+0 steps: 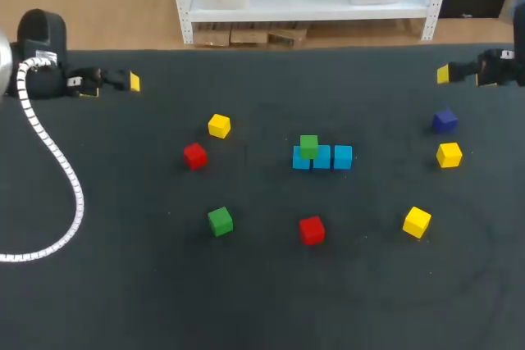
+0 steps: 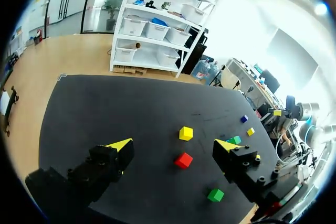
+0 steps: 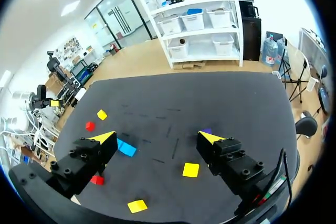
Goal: Place the blue cubes, place green cubes on the blue cubes, place the yellow cubes on the green cubes, then place the red cubes on the yellow cubes, and place purple cube on the red cubes.
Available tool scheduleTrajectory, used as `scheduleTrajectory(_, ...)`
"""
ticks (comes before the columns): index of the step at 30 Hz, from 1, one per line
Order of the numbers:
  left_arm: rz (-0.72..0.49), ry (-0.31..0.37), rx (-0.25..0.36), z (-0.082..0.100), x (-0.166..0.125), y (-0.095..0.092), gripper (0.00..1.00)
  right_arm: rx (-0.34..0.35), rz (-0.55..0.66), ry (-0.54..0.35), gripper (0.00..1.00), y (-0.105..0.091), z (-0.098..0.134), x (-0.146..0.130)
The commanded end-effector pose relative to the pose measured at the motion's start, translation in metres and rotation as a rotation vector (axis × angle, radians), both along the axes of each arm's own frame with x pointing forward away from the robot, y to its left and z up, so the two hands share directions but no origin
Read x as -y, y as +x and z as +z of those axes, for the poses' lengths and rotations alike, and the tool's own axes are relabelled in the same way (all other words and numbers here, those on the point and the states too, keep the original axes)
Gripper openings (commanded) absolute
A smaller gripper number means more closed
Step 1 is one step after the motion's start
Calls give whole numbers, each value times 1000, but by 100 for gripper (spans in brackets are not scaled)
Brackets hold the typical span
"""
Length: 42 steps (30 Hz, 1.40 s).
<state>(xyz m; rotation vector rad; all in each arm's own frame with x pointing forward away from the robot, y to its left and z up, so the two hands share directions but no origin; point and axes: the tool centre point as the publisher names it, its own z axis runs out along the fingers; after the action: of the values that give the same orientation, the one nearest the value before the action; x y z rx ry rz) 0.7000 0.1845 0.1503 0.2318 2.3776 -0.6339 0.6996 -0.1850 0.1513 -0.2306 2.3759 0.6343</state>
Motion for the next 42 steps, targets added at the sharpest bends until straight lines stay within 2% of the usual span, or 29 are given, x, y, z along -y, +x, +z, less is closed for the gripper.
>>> scheduleTrajectory(1,0,0,0,0,0,0,100,0,0,0,100,0,0,0)
scheduleTrajectory(3,-22,58,22,6,-2,0,100,0,0,0,100,0,0,0)
scheduleTrajectory(5,-81,101,38,11,2,-1,100,0,0,0,100,0,0,0)
scheduleTrajectory(6,-135,146,42,14,6,-2,100,0,0,0,100,0,0,0)
scheduleTrajectory(8,-208,200,31,17,11,-3,100,0,0,0,100,0,0,0)
scheduleTrajectory(10,-286,281,23,18,19,-5,100,0,0,0,100,0,0,0)
scheduleTrajectory(17,-585,460,-12,24,46,-18,100,0,0,0,100,0,0,0)
scheduleTrajectory(19,-703,553,-29,22,56,-25,100,0,0,0,100,0,0,0)
scheduleTrajectory(21,-779,613,-37,19,65,-31,100,0,0,0,100,0,0,0)
scheduleTrajectory(26,-939,708,-45,5,88,-46,100,0,0,0,100,0,0,0)
scheduleTrajectory(32,-1158,810,-83,-27,105,-65,100,0,0,0,100,0,0,0)
scheduleTrajectory(36,-1264,843,-135,-45,113,-77,100,0,0,0,100,0,0,0)
scheduleTrajectory(37,-1280,853,-181,-53,115,-79,100,0,0,0,100,0,0,0)
scheduleTrajectory(38,-1275,869,-222,-62,117,-79,100,0,0,0,100,0,0,0)
scheduleTrajectory(39,-1272,908,-237,-71,119,-80,100,0,0,0,100,0,0,0)
scheduleTrajectory(42,-1289,910,-268,-90,126,-88,100,0,0,0,100,0,0,0)
